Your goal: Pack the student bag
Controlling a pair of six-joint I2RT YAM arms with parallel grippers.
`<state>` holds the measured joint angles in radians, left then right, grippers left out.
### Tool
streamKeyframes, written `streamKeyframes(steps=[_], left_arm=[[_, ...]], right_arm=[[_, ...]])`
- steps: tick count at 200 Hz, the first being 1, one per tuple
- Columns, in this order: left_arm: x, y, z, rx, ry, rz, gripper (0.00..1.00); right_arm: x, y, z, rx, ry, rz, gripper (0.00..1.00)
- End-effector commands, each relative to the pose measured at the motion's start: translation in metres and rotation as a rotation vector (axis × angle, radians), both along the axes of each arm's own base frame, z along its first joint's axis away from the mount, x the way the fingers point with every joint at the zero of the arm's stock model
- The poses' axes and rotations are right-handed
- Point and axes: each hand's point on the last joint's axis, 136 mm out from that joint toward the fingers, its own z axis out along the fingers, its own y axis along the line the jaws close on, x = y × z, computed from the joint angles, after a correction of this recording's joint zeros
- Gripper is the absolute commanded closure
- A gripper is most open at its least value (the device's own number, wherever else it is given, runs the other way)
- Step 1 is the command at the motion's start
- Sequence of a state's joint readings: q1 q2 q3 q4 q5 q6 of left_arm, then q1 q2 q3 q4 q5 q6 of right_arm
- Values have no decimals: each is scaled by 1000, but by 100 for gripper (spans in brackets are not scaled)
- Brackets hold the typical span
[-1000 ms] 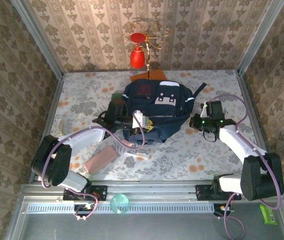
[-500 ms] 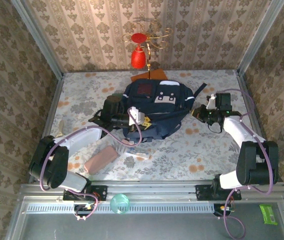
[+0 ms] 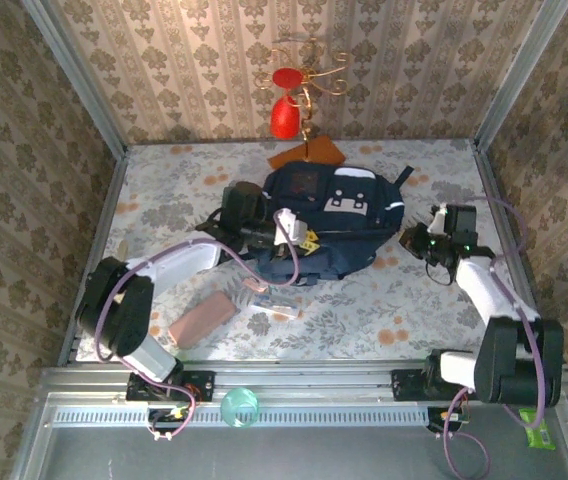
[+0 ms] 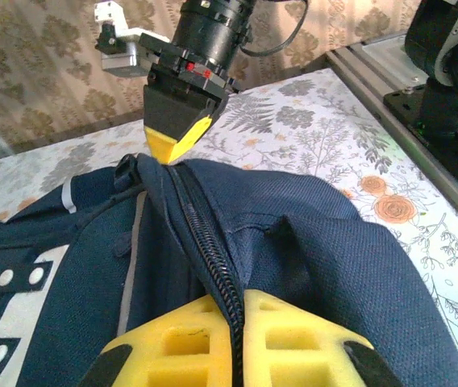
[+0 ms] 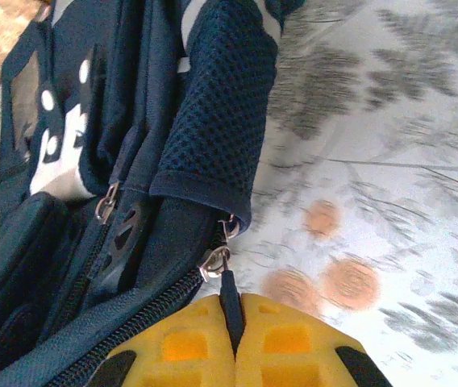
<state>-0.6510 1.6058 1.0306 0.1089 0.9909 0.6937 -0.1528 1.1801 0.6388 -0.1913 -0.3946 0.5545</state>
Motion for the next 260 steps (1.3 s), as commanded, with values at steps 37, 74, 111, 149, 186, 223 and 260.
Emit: streamKeyframes(steps=[37, 74, 111, 149, 186, 223, 260], left_arm=[[18, 13, -22, 119, -100, 31, 100], [-5, 26, -33, 143, -70, 58, 100], [4, 32, -36, 145, -82, 117, 100], [8, 32, -40, 156, -89, 131, 100], [5, 30, -38, 140, -96, 128, 100], [2, 27, -35, 144, -102, 117, 100], [-2, 25, -31, 139, -115, 109, 100]], right_arm=[[-42, -30, -14, -142, 8, -215, 97], [-40, -16, 4, -147, -76, -160, 100], [-35, 1, -2, -127, -18, -53, 75], [-32, -14, 31, -232, -49, -78, 57], [5, -32, 29, -235, -28, -160, 25], [67, -37, -2, -136, 77, -159, 9], [101, -26, -43, -13, 144, -111, 18]])
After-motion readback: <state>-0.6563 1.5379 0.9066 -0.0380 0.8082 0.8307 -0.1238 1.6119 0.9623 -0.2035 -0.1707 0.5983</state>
